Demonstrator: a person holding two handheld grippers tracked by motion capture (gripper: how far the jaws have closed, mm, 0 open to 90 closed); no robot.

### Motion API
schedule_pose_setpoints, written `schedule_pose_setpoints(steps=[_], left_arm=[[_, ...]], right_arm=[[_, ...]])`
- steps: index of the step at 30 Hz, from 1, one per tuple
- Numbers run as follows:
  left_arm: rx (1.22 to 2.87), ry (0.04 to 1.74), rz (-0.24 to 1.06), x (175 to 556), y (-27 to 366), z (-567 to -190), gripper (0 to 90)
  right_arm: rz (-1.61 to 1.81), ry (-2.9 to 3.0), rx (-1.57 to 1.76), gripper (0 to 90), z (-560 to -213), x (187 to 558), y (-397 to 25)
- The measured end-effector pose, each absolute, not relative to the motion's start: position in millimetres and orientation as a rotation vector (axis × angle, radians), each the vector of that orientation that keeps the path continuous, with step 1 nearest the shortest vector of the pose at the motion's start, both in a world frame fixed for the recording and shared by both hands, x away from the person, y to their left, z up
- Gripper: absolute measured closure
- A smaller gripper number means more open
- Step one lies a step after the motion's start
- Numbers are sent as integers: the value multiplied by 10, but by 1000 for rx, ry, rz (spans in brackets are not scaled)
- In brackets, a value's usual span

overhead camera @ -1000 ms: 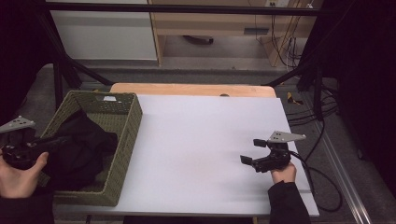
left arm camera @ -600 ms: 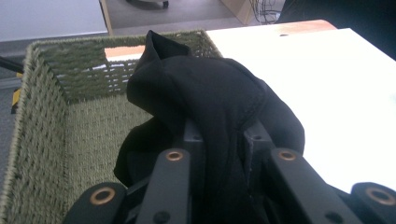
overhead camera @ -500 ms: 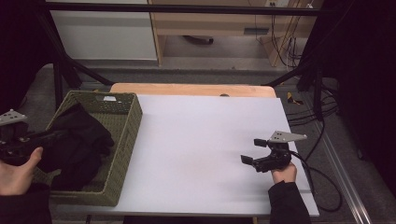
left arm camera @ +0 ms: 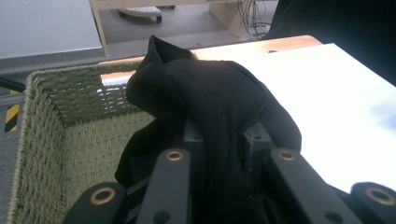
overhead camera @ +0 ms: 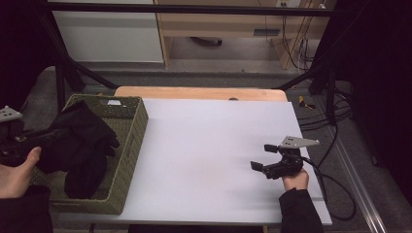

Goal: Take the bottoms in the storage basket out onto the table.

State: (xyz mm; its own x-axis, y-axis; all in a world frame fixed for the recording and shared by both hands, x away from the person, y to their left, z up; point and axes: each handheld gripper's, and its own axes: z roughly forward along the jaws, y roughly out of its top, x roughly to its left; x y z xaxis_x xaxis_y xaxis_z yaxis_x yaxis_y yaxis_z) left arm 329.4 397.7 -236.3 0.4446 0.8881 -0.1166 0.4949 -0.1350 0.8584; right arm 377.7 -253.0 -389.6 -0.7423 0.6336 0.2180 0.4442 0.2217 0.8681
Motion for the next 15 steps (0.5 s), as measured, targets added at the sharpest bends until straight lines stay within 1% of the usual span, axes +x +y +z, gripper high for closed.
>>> schedule_pose_setpoints(steps=[15], left_arm=[[1775, 1155, 552, 3305, 3947, -2192, 767]], right_arm=[[1538, 2306, 1029, 40, -3895, 3777, -2532]])
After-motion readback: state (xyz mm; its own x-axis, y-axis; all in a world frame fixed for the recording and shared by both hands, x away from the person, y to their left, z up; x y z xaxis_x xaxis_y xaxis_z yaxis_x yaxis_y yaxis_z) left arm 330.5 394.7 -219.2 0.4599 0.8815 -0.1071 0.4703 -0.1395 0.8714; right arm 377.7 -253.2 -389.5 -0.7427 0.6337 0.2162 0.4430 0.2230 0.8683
